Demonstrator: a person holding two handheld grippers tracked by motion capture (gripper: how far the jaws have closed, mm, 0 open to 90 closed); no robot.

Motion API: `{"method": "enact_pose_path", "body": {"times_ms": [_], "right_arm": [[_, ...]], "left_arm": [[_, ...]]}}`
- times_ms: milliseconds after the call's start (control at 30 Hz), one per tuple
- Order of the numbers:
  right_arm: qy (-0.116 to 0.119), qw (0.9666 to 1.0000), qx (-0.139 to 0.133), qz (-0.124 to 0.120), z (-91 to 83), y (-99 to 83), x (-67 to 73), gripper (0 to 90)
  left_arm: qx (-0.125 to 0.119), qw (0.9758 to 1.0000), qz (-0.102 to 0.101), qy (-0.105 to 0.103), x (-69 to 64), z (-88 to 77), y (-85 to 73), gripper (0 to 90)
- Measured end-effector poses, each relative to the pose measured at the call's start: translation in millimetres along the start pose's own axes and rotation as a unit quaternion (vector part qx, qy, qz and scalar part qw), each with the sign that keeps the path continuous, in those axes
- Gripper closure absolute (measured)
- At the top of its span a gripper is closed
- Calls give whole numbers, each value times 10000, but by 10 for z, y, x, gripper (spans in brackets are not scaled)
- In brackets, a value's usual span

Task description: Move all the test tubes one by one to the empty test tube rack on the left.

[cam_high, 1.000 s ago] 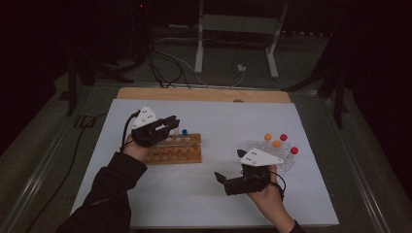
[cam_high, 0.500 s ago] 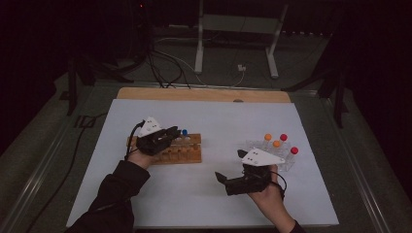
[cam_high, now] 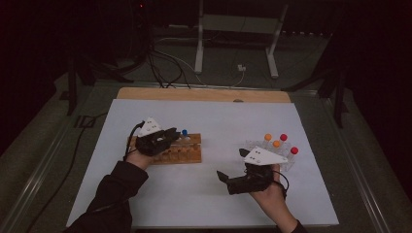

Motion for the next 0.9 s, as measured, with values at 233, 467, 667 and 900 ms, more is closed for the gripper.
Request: {"method": "enact_pose_path", "body": {"times_ms": [233, 467, 667, 900], "right_arm": [[-212, 9997, -147, 35, -62, 38, -69, 0], [-509, 9983, -251, 149, -118, 54, -207, 0], [-701, 9967, -311, 276, -217, 36, -351, 0], [-1000, 9933, -283, 509, -299, -69, -547, 0]], "left_arm": [[-257, 9996, -121, -55, -9, -255, 72, 466], [-351, 9990, -153, -236, -158, -548, 66, 150], [-327, 9982, -202, -456, -295, -725, -36, 19], [-278, 9977, -128, -612, -424, -859, -214, 5]]}}
Point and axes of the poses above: each handheld gripper's, and its own axes: z roughly forward along the jaws, y roughly out of its top, x roughly to its left, the point moved 6 cm from there along z, roughly forward along the jaws, and after that the axes turned 7 degrees about x, right-handed, at the moved point
